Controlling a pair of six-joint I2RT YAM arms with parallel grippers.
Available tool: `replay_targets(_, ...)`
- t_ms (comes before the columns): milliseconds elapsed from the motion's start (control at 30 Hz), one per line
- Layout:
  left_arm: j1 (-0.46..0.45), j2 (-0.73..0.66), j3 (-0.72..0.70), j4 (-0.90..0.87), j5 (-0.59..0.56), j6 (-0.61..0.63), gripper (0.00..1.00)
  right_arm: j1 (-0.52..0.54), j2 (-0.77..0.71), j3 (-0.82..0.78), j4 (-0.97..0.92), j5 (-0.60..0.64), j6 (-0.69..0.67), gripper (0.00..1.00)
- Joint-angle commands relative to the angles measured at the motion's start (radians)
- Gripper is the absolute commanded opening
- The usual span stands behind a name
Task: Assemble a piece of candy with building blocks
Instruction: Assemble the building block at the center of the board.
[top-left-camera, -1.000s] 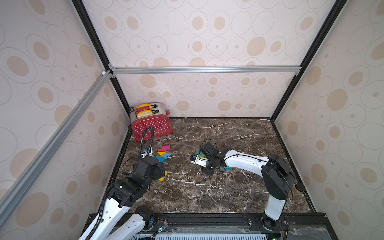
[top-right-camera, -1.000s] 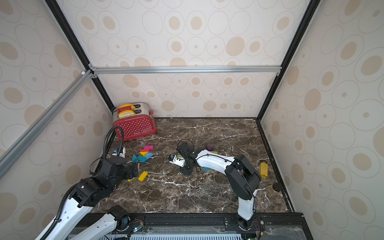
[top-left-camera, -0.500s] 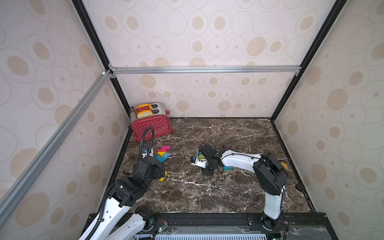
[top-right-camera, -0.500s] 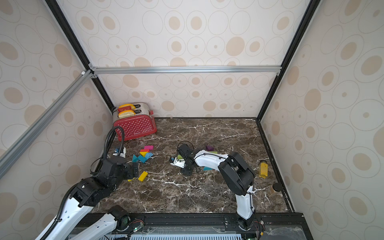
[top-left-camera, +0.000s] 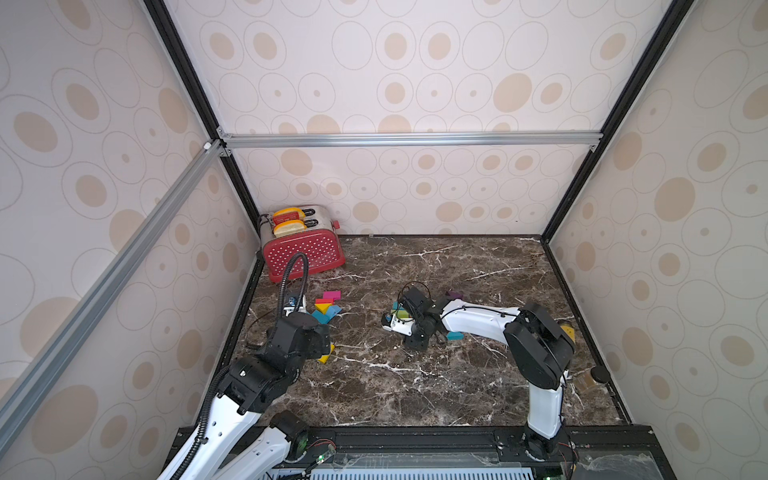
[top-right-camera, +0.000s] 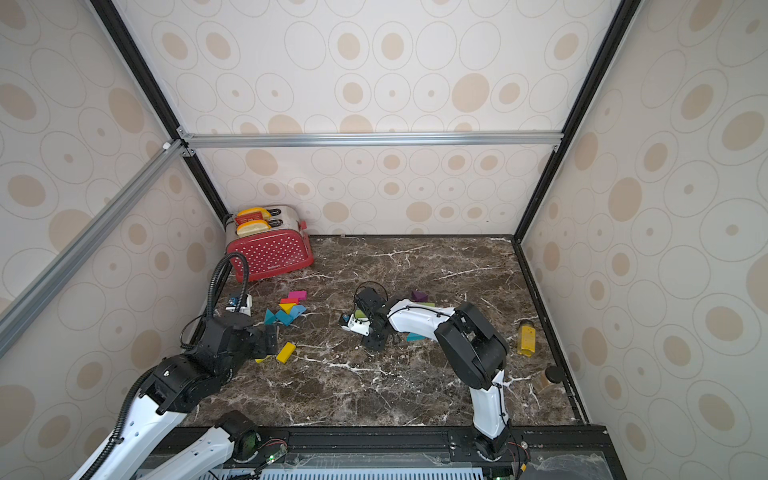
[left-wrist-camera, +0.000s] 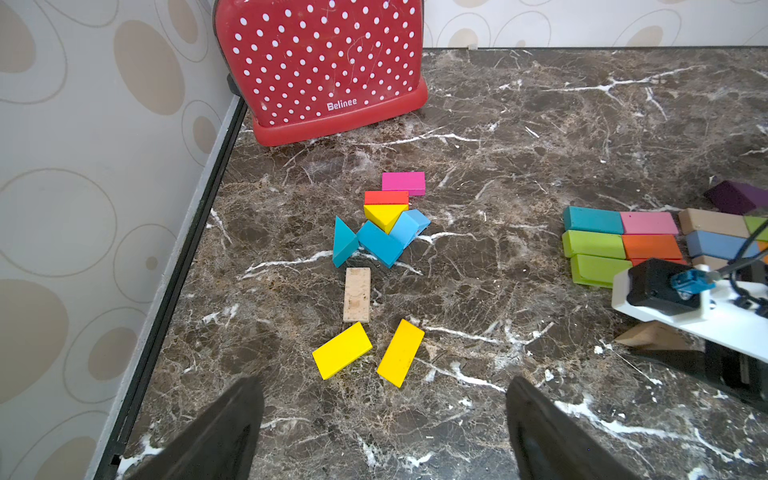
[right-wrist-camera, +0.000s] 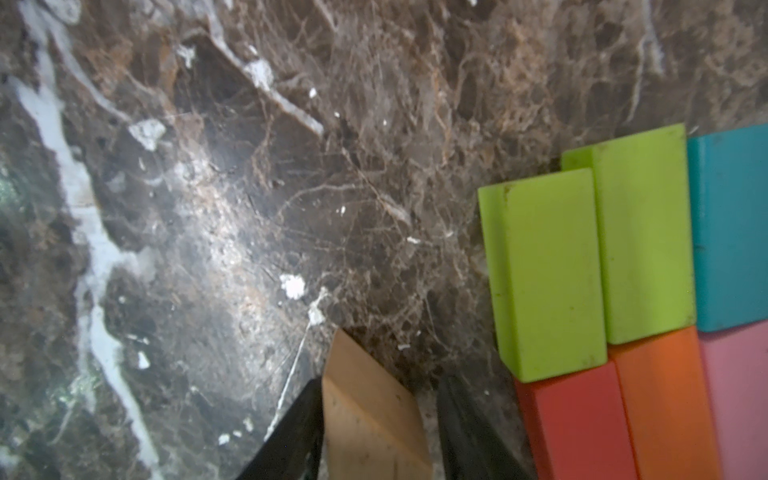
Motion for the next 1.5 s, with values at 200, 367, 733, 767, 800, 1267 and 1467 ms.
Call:
replay_targets(200, 0.003, -0.005, 0.000, 0.001, 0.001, 0.012, 0.93, -0.003, -0.159, 0.029, -0.055, 0.048, 0.052, 0.54)
replay_targets(367, 0.003, -0.010, 0.000, 0.003, 0.007, 0.012, 0.93, -0.004, -0.199, 0.020, -0.130, 0.025, 0.215, 0.46)
replay_targets(733, 0.003, -0.019, -0.002, 0.006, 0.008, 0.013, 0.93, 0.046, -0.236, -0.183, -0.034, -0.060, 0.631, 0.19)
replay_targets(767, 0.003, -0.018, -0.002, 0.007, 0.009, 0.013, 0.94, 0.051, -0.228, -0.184, -0.027, -0.067, 0.646, 0.19)
replay_targets(800, 0.003, -0.016, -0.002, 0.006, 0.008, 0.013, 0.94, 0.058, -0.219, -0.181, -0.020, -0.064, 0.666, 0.20)
replay_targets(1267, 0.003, -0.011, 0.000, 0.006, 0.012, 0.015, 0.94, 0.059, -0.111, -0.113, -0.003, 0.090, 0.795, 0.24)
replay_targets(1467, 0.004, -0.014, 0.001, 0.005, 0.006, 0.016, 0.94, 0.060, -0.075, -0.090, 0.007, 0.095, 0.825, 0.27)
